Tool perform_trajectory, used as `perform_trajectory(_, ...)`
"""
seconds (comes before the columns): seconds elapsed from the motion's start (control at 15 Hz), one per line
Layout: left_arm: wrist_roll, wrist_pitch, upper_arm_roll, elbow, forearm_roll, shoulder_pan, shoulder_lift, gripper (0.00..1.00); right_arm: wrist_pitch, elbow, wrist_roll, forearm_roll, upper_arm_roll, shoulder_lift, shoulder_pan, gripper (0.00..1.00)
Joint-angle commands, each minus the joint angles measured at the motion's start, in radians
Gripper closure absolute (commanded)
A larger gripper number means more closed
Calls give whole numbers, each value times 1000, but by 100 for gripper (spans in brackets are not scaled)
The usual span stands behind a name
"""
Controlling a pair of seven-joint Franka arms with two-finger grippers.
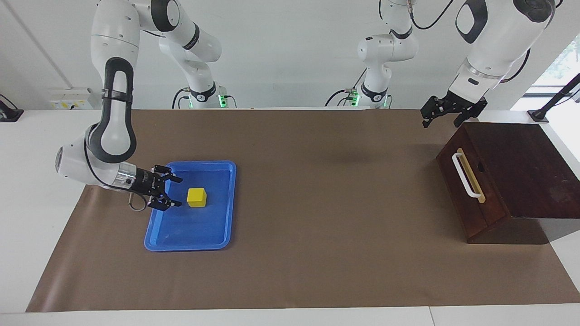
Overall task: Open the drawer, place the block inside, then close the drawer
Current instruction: 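Lower the right gripper around the block while the left gripper grasps the handle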
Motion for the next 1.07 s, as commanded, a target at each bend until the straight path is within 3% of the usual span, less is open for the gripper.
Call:
perform_trajectory(0.0,1,63,-3,-86,56,-10,-32,0,54,-51,-33,31,1,-23,17,1)
perform_trajectory(0.33,7,306,-3,-206,200,-12,9,0,97,-87,-39,53,3,-29,22,1)
perform_trajectory(0.6,10,469,-2,-204,294,8,132,0,120,-87,-39,54,3,-29,23,1)
perform_trajectory(0.73,5,509,-2,-204,301,8,164,0,132,-85,-39,71,3,-19,33,1)
perform_trajectory(1.0,19,606,0,-203,442,72,204,0,154,-85,-42,84,3,-15,37,1)
